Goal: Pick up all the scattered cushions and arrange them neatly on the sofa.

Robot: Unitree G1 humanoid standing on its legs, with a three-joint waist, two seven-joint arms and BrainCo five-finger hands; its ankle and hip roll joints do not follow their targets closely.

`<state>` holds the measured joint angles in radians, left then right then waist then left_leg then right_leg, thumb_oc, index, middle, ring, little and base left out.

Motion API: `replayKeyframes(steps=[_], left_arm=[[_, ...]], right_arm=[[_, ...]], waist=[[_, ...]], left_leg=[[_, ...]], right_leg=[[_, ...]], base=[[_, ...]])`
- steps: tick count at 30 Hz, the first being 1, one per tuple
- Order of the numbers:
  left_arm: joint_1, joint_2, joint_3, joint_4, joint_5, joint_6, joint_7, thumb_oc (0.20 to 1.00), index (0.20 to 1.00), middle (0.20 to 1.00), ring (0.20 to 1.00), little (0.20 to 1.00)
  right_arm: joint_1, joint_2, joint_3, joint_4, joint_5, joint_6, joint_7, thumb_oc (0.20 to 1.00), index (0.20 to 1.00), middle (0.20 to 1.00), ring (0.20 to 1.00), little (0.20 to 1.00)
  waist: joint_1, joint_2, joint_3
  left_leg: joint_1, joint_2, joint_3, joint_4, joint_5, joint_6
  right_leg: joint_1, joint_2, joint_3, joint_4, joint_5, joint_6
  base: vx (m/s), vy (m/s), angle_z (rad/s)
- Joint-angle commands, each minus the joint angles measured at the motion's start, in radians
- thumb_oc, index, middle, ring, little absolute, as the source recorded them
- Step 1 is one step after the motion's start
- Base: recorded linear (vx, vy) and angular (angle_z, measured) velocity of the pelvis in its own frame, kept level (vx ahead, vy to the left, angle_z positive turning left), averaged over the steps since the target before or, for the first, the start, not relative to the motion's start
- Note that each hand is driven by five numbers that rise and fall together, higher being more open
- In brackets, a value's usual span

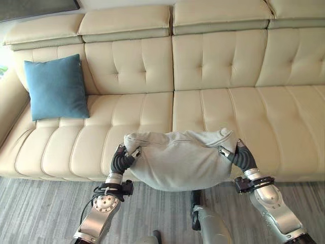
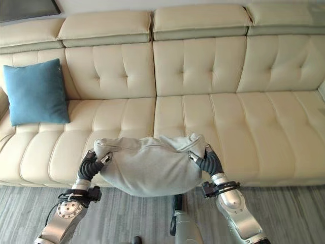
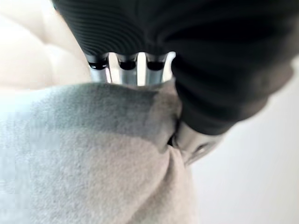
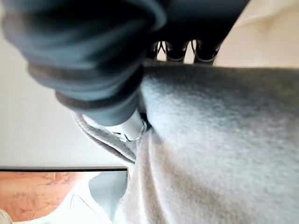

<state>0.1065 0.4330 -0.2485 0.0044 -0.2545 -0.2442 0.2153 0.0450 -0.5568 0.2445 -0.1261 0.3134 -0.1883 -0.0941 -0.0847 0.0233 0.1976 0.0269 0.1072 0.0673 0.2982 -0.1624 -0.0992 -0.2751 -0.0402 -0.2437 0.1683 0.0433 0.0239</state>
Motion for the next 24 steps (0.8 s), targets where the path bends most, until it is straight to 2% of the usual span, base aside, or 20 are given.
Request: replayKeyframes(steps=[1, 4, 7, 9, 10, 12, 14, 20, 24], left_arm=[[-0.066, 0.022, -0.047, -0.112, 0.024, -0.077, -0.064, 0.2, 0.2, 0.2, 0.2, 0.2], [-0.074, 0.026, -0.049, -0.116, 0.032, -0.071, -0.074, 0.2, 0.2, 0.2, 0.2, 0.2], [-0.086, 0.032, -0.044, -0.121, 0.028, -0.07, -0.076, 0.2, 0.2, 0.2, 0.2, 0.2], [-0.085, 0.035, -0.042, -0.129, 0.026, -0.069, -0.076, 0.2, 0.2, 0.2, 0.2, 0.2], [-0.085, 0.035, -0.04, -0.131, 0.024, -0.068, -0.075, 0.2, 0.2, 0.2, 0.2, 0.2], [-0.078, 0.043, -0.038, -0.129, 0.032, -0.067, -0.073, 0.2, 0.2, 0.2, 0.2, 0.2], [-0.126, 0.064, -0.025, -0.108, 0.042, -0.07, -0.056, 0.2, 0.2, 0.2, 0.2, 0.2], [-0.246, 0.092, -0.032, -0.066, 0.106, -0.078, -0.002, 0.2, 0.2, 0.2, 0.2, 0.2], [-0.351, 0.07, -0.044, 0.011, 0.118, -0.077, 0.069, 0.2, 0.2, 0.2, 0.2, 0.2]], right_arm=[[-0.065, 0.061, 0.027, -0.14, 0.005, -0.107, 0.039, 0.2, 0.2, 0.2, 0.2, 0.2], [-0.074, 0.056, 0.016, -0.144, -0.01, -0.106, 0.03, 0.2, 0.2, 0.2, 0.2, 0.2], [-0.079, 0.059, 0.005, -0.131, -0.025, -0.107, 0.014, 0.2, 0.2, 0.2, 0.2, 0.2], [-0.085, 0.069, 0.002, -0.122, -0.019, -0.107, 0.012, 0.2, 0.2, 0.2, 0.2, 0.2], [-0.09, 0.074, 0.004, -0.117, -0.018, -0.106, 0.009, 0.2, 0.2, 0.2, 0.2, 0.2], [-0.136, 0.098, 0.037, -0.084, -0.017, -0.094, 0.017, 0.2, 0.2, 0.2, 0.2, 0.2], [-0.209, 0.123, 0.059, -0.061, -0.018, -0.095, 0.01, 0.2, 0.2, 0.2, 0.2, 0.2], [-0.354, 0.158, 0.106, -0.014, -0.02, -0.098, -0.01, 0.2, 0.2, 0.2, 0.2, 0.2], [-0.477, 0.192, 0.156, 0.056, -0.02, -0.093, -0.033, 0.2, 0.2, 0.2, 0.2, 0.2]], waist=[[-0.025, -0.056, -0.067], [-0.008, -0.089, -0.066], [0.011, -0.101, -0.059], [0.023, -0.106, -0.055], [0.028, -0.103, -0.054], [0.042, -0.084, -0.068], [0.06, -0.088, -0.074], [0.077, -0.094, -0.068], [0.089, -0.098, -0.05]], left_leg=[[0.001, -0.07, 0.071, 0.022, 0.072, 0.003], [-0.095, -0.053, 0.095, -0.039, 0.008, 0.032], [-0.141, -0.025, 0.098, -0.117, 0.06, 0.022], [-0.154, -0.014, 0.097, -0.124, 0.093, 0.014], [-0.148, -0.016, 0.097, -0.127, 0.092, 0.015], [-0.084, -0.053, 0.085, -0.186, 0.082, 0.035], [-0.064, -0.072, 0.104, -0.188, 0.068, 0.052], [-0.077, -0.082, 0.115, -0.173, 0.053, 0.063], [-0.108, -0.078, 0.119, -0.171, 0.056, 0.063]], right_leg=[[0.056, -0.034, 0.047, -0.118, 0.02, 0.101], [0.085, -0.052, 0.065, -0.142, 0.003, 0.104], [0.118, -0.052, 0.074, -0.149, -0.009, 0.104], [0.149, -0.05, 0.078, -0.141, -0.029, 0.096], [0.157, -0.048, 0.083, -0.135, -0.034, 0.094], [0.189, -0.05, 0.115, -0.105, -0.049, 0.097], [0.192, -0.064, 0.126, -0.077, -0.062, 0.104], [0.174, -0.076, 0.134, -0.058, -0.065, 0.109], [0.136, -0.08, 0.136, -0.048, -0.058, 0.11]], base=[[0.1, -0.098, -0.09], [0.07, -0.038, -0.1], [0.07, 0.011, -0.22], [0.11, 0.068, -0.47], [0.15, 0.165, -0.22], [0.27, 0.324, 0.0], [0.17, 0.225, -0.26], [0.03, 0.041, 0.05], [-0.02, -0.008, 0.0]])
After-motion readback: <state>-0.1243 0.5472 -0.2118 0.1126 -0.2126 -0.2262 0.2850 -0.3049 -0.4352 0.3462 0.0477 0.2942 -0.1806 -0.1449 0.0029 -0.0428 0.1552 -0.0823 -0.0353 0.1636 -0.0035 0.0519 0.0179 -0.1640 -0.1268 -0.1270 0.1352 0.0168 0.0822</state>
